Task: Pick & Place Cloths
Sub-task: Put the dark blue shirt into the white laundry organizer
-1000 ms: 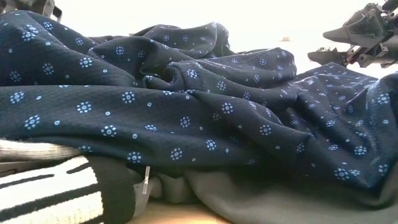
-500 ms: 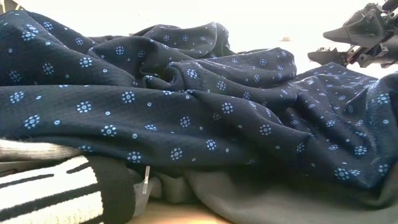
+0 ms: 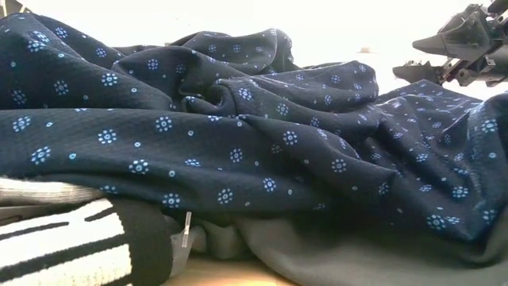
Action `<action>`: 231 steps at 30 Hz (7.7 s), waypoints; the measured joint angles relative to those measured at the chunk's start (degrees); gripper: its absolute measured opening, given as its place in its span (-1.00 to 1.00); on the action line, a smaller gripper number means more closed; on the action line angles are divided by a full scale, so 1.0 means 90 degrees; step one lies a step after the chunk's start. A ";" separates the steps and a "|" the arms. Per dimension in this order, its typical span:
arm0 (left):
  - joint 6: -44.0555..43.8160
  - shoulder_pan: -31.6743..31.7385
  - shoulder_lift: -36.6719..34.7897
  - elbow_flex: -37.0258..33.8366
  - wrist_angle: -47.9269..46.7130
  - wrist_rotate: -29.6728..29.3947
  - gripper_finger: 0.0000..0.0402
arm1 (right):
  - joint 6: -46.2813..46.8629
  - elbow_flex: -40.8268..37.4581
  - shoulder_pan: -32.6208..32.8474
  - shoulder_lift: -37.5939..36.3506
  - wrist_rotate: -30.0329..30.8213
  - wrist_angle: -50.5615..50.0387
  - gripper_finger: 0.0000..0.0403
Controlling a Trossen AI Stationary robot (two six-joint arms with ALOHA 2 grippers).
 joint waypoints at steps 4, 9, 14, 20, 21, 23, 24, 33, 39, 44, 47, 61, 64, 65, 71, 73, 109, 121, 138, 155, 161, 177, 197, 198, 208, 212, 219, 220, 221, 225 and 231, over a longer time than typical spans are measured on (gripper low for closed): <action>-0.0324 0.0280 0.0922 0.0643 -0.0037 0.0342 0.68 | -0.0002 0.0000 0.0001 0.0000 0.0000 0.0002 0.18; -0.0406 0.0408 0.1859 0.1174 -0.0003 0.0470 0.68 | -0.0002 0.0000 0.0002 0.0000 0.0000 0.0000 0.18; -0.0501 0.0393 0.2558 0.1301 0.0188 0.0480 0.68 | -0.0002 -0.0002 0.0000 0.0000 0.0000 0.0002 0.18; -0.0943 0.0394 0.3151 0.1301 0.0151 0.0648 0.68 | -0.0001 -0.0002 0.0000 0.0000 0.0000 0.0000 0.18; -0.0998 0.0396 0.3212 0.1301 0.0167 0.0606 0.68 | -0.0002 -0.0001 0.0002 0.0000 0.0000 0.0002 0.18; -0.1376 0.0466 0.3341 0.1301 0.0213 0.0439 0.68 | 0.0000 0.0000 0.0000 0.0000 0.0000 -0.0002 0.18; -0.1585 0.0494 0.3405 0.1303 0.0208 0.0392 0.68 | 0.0000 0.0000 0.0002 0.0000 0.0000 0.0000 0.18; -0.3151 0.0834 0.3689 0.1309 -0.0699 -0.0256 0.68 | -0.0002 0.0000 0.0000 0.0000 0.0000 -0.0036 0.18; -0.4244 0.0847 0.3710 0.1301 -0.1628 -0.0531 0.68 | -0.0002 -0.0002 0.0001 0.0000 0.0000 -0.0037 0.18; -0.5621 0.0844 0.3709 0.1298 -0.2254 -0.0540 0.68 | -0.0002 -0.0002 0.0002 0.0000 0.0000 -0.0039 0.18; -0.6337 0.0846 0.3712 0.1298 -0.2677 -0.0521 0.68 | -0.0001 -0.0001 0.0002 0.0000 0.0000 -0.0039 0.18; -0.7428 0.0846 0.3948 0.1292 -0.3114 -0.0509 0.68 | 0.0000 -0.0002 0.0000 0.0000 0.0000 -0.0042 0.18; -0.7492 0.0846 0.4051 0.1285 -0.3077 -0.0519 0.68 | -0.0002 -0.0002 0.0000 0.0000 0.0000 -0.0041 0.18; -0.7500 0.0846 0.4094 0.1281 -0.3111 -0.0519 0.68 | -0.0001 0.0000 0.0002 0.0006 -0.0002 -0.0055 0.18; -0.7504 0.0846 0.4294 0.1303 -0.3004 -0.0534 0.68 | -0.0001 0.0000 0.0000 0.0029 0.0000 -0.0090 0.18; -0.7503 0.0848 0.4357 0.1287 -0.3052 -0.0535 0.68 | -0.0002 0.0000 0.0000 0.0029 0.0000 -0.0082 0.18; -0.7452 0.0851 0.5103 0.1293 -0.2890 -0.0380 0.16 | -0.0001 -0.0002 0.0001 0.0083 0.0000 -0.0347 0.18; -0.7212 0.0848 0.5103 0.1111 -0.2750 -0.0087 -0.91 | 0.0000 0.0000 0.0000 0.0083 0.0000 -0.0343 0.18; -0.6412 0.0846 0.4989 0.2497 -0.3413 -0.0344 -0.97 | -0.0001 0.0000 0.0001 0.0084 0.0000 -0.0345 0.18; -0.4979 0.0844 0.4965 0.6839 -0.5216 -0.2158 -0.97 | -0.0001 0.0000 0.0000 0.0083 0.0000 -0.0344 0.18; -0.4479 0.0973 0.4259 0.6710 -0.4791 -0.2510 -0.97 | -0.0002 0.0000 0.0000 0.0090 -0.0001 -0.0346 0.18; -0.1574 0.0975 0.2940 0.6823 -0.2521 -0.3547 -0.97 | -0.0002 0.0000 0.0002 0.0199 0.0002 -0.0374 0.18; 0.4533 0.0973 0.2170 0.6826 0.2442 -0.2858 -0.97 | -0.0002 -0.0002 0.0000 0.0197 0.0000 -0.0381 0.18; 0.4889 0.0972 0.2170 0.6826 0.2676 -0.2853 -0.97 | 0.0000 0.0000 0.0000 0.0197 0.0000 -0.0381 0.18; 0.7924 0.0977 0.2166 0.6826 0.4070 -0.3087 -0.97 | 0.0000 -0.0002 0.0000 0.0197 0.0000 -0.0381 0.18; 0.8747 0.0993 0.2176 0.6823 0.4398 -0.3460 -0.97 | -0.0002 0.0000 0.0001 0.0197 0.0000 -0.0381 0.18; 0.8803 0.2166 0.2308 0.6823 0.4331 -0.3585 -0.97 | -0.0001 -0.0001 0.0000 0.0197 0.0000 -0.0384 0.18; 0.8731 0.2397 0.2348 0.6823 0.4287 -0.3583 -0.97 | -0.0001 0.0000 0.0001 0.0197 0.0000 -0.0383 0.18; 0.8653 0.2641 0.2374 0.6823 0.4231 -0.3562 -0.97 | -0.0002 -0.0001 0.0000 0.0197 0.0000 -0.0381 0.18; 0.8582 0.3506 0.2500 0.6822 0.4181 -0.3193 -0.97 | -0.0002 -0.0002 0.0000 0.0197 0.0000 -0.0383 0.18; 0.8382 0.4697 0.2699 0.6823 0.3923 -0.2880 -0.97 | -0.0002 0.0000 0.0000 0.0197 0.0000 -0.0381 0.18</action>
